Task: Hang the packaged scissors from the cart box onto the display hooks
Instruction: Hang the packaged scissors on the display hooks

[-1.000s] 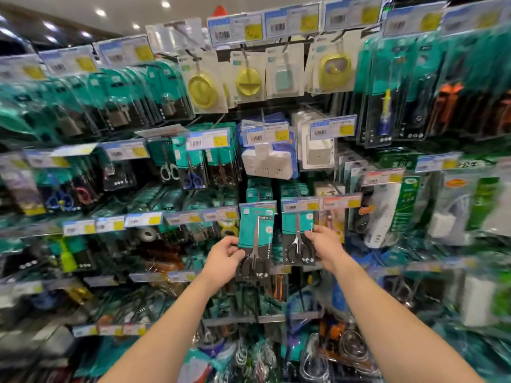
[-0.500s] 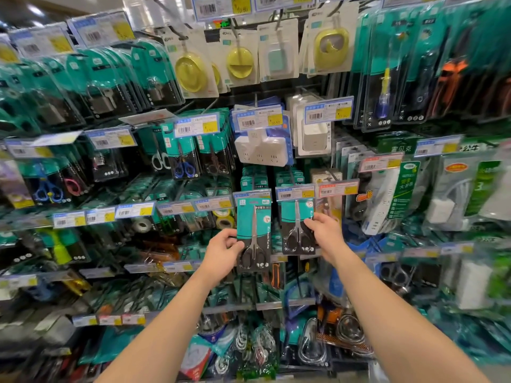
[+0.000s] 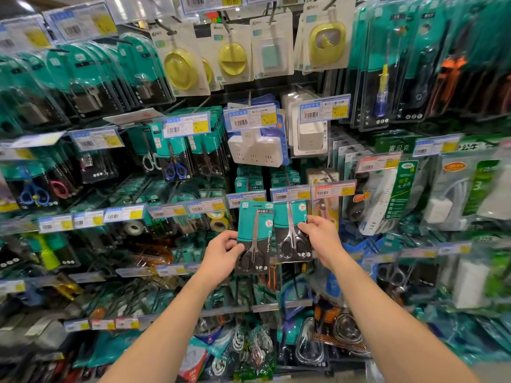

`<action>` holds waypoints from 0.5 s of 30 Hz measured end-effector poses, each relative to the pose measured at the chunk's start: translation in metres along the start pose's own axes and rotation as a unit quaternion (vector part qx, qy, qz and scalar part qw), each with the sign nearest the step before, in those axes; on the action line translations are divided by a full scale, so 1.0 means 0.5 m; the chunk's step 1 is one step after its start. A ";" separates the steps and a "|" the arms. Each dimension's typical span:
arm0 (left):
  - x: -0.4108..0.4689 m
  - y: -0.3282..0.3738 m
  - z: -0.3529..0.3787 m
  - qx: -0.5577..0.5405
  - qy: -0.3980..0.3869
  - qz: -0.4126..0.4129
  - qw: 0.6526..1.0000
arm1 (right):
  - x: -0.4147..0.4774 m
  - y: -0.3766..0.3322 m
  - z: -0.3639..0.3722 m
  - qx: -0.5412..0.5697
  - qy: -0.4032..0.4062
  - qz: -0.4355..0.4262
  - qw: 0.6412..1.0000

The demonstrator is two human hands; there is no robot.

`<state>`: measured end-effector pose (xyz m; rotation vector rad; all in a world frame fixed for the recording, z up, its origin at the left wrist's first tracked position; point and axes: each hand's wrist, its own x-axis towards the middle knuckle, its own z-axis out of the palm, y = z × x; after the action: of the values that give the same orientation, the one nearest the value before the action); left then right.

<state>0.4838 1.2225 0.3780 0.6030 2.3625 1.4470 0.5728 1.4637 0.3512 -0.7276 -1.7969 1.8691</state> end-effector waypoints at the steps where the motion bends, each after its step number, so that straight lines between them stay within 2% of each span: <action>1: 0.002 0.001 0.001 -0.007 0.006 0.000 1.000 | 0.000 -0.002 -0.002 0.000 0.001 -0.002 1.000; 15: 0.008 -0.011 -0.001 -0.032 0.004 -0.021 0.999 | -0.003 -0.033 0.019 -0.037 0.019 -0.033 0.999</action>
<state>0.4794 1.2220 0.3732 0.5285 2.3099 1.5030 0.5672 1.4564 0.3677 -0.7152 -1.8516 1.7431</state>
